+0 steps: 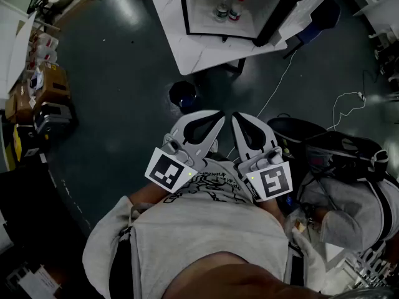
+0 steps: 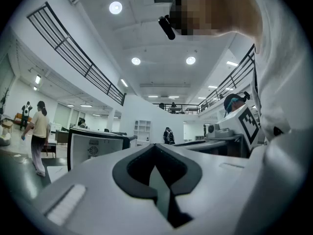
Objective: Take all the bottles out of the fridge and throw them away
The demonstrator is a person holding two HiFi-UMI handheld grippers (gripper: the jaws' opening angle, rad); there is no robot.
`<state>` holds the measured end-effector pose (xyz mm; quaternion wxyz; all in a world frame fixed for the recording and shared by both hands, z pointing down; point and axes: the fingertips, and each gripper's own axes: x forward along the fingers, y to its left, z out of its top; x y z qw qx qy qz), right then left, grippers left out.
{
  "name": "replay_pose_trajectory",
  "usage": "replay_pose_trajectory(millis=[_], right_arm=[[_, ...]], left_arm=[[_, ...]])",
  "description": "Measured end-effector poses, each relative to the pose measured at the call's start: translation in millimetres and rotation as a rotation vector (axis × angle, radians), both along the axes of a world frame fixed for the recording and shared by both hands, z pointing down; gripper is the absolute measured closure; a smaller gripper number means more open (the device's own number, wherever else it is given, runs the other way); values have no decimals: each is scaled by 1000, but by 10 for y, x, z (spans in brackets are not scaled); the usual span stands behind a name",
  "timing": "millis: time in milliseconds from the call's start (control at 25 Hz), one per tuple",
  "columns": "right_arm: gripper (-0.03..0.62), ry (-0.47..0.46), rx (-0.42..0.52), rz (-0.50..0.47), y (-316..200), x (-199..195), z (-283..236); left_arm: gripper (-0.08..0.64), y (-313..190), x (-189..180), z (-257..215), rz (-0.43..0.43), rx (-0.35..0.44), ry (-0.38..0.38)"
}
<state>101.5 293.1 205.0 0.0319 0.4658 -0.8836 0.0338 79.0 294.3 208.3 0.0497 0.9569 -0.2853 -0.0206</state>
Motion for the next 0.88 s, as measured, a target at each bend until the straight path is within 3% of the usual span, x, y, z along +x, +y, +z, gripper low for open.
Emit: replay_pose_trajectory(millis=[880], right_arm=[[583, -16, 40, 31, -225, 426, -118]], left_arm=[[551, -252, 359, -51, -14, 3, -1]])
